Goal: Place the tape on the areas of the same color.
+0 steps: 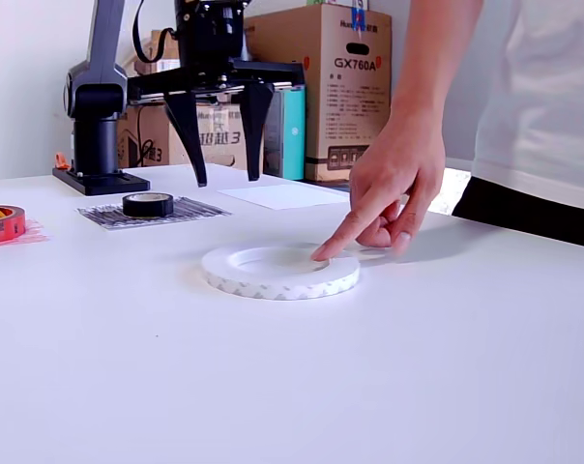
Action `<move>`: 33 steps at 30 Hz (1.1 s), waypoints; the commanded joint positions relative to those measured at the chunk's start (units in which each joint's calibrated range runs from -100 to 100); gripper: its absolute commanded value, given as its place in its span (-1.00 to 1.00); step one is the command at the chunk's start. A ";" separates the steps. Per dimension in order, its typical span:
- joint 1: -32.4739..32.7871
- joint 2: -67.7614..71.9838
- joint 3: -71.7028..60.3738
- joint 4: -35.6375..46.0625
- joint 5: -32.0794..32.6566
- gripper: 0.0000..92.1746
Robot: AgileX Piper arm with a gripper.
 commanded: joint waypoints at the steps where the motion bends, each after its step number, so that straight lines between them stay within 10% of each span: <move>1: 1.10 4.35 -5.57 2.96 1.57 0.10; 33: 10.73 6.50 -7.93 7.80 2.30 0.10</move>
